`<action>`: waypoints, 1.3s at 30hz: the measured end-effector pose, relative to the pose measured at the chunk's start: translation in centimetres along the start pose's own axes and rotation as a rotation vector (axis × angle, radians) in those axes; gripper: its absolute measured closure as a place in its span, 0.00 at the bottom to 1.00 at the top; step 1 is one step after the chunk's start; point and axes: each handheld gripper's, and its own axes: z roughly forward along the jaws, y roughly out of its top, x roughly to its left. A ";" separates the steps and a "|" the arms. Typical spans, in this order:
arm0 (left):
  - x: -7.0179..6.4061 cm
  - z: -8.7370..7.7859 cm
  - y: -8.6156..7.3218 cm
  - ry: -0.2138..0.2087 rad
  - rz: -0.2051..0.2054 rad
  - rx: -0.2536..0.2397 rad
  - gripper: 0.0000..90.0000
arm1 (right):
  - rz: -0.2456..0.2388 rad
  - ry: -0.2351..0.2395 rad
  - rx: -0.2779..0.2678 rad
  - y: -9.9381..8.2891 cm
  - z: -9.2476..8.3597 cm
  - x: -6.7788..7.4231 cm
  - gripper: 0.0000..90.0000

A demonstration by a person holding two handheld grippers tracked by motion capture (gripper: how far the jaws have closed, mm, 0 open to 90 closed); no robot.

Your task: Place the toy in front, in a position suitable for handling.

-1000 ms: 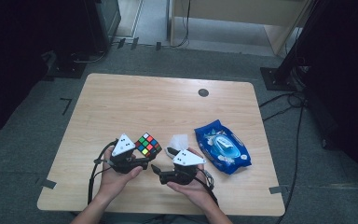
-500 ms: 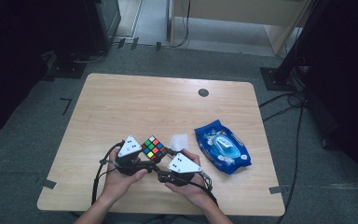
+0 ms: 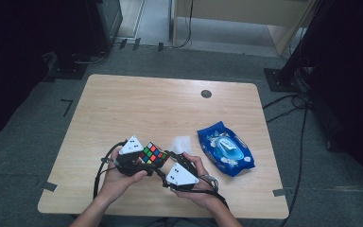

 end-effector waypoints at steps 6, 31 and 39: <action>0.3 -0.2 -0.1 -0.025 0.003 -0.018 0.38 | -0.043 -0.024 0.009 0.2 -0.1 0.3 0.37; -0.8 -0.5 -0.5 0.040 0.136 -0.076 0.38 | 0.790 0.159 -0.015 -1.9 -0.1 -3.5 0.93; -0.7 -0.3 -0.8 0.055 0.154 -0.050 0.38 | 0.810 0.141 -0.048 -1.9 -0.8 -4.0 0.99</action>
